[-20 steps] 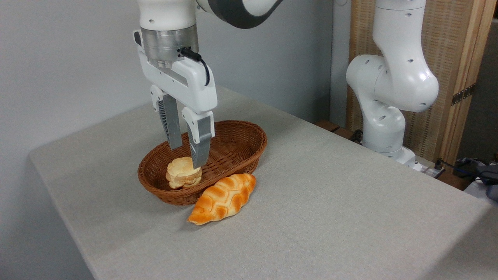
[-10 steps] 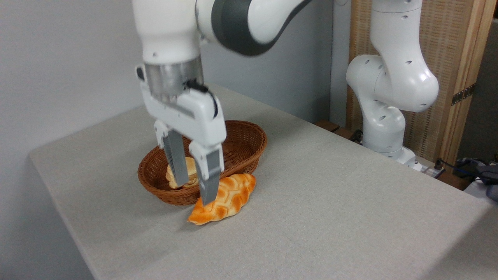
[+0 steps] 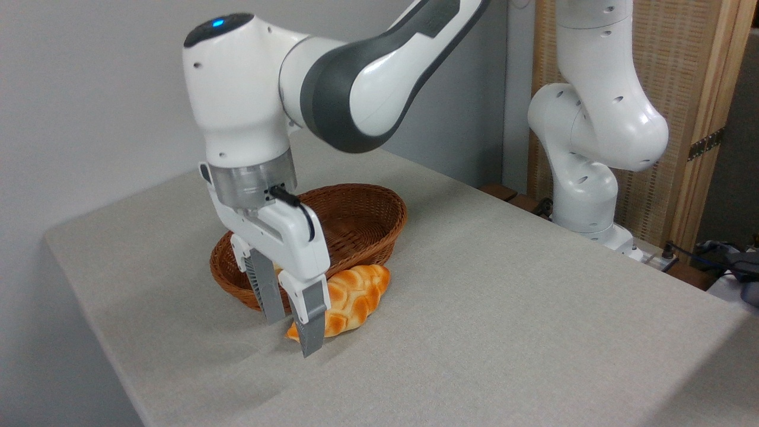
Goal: Put bread into the basket
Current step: 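Lower the open gripper around the braided golden loaf on the table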
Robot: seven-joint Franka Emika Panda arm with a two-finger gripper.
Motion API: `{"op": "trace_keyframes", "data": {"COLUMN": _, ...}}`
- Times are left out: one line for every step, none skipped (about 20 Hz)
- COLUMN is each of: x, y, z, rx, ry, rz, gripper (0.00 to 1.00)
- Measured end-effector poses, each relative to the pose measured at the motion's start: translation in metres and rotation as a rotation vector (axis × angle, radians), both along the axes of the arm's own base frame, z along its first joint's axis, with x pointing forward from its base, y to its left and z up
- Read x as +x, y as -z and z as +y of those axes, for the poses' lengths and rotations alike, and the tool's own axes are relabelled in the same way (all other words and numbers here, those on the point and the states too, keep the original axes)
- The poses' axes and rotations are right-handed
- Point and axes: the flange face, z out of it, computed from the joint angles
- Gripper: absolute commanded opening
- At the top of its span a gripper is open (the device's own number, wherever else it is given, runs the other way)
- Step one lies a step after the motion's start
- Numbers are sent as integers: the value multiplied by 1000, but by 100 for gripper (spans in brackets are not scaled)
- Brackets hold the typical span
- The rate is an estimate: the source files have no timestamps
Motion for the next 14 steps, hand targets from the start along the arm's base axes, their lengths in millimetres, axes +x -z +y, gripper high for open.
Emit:
{"op": "trace_keyframes", "data": {"x": 1, "y": 4, "z": -2, "rx": 1, "ry": 3, "rz": 5, "gripper": 100}}
{"op": "trace_keyframes", "data": {"x": 2, "y": 6, "z": -3, "rx": 1, "ry": 5, "rz": 7, "gripper": 100}}
{"op": "trace_keyframes", "data": {"x": 2, "y": 9, "z": -5, "rx": 1, "ry": 8, "rz": 10, "gripper": 100}}
{"op": "trace_keyframes", "data": {"x": 3, "y": 11, "z": -6, "rx": 0, "ry": 8, "rz": 12, "gripper": 100}}
{"op": "trace_keyframes", "data": {"x": 3, "y": 13, "z": -7, "rx": -5, "ry": 8, "rz": 15, "gripper": 100}}
{"op": "trace_keyframes", "data": {"x": 3, "y": 14, "z": -8, "rx": -17, "ry": 3, "rz": 19, "gripper": 100}}
{"op": "trace_keyframes", "data": {"x": 3, "y": 16, "z": -10, "rx": -33, "ry": -4, "rz": 21, "gripper": 100}}
{"op": "trace_keyframes", "data": {"x": 3, "y": 16, "z": -10, "rx": -48, "ry": -10, "rz": 23, "gripper": 100}}
{"op": "trace_keyframes", "data": {"x": 3, "y": 17, "z": -11, "rx": -58, "ry": -14, "rz": 25, "gripper": 100}}
{"op": "trace_keyframes", "data": {"x": 3, "y": 19, "z": -12, "rx": -65, "ry": -17, "rz": 28, "gripper": 100}}
{"op": "trace_keyframes", "data": {"x": 3, "y": 21, "z": -12, "rx": -68, "ry": -19, "rz": 32, "gripper": 100}}
{"op": "trace_keyframes", "data": {"x": 3, "y": 24, "z": -13, "rx": -69, "ry": -19, "rz": 37, "gripper": 100}}
{"op": "trace_keyframes", "data": {"x": 3, "y": 27, "z": -14, "rx": -69, "ry": -17, "rz": 43, "gripper": 100}}
{"op": "trace_keyframes", "data": {"x": 2, "y": 29, "z": -14, "rx": -69, "ry": -16, "rz": 47, "gripper": 100}}
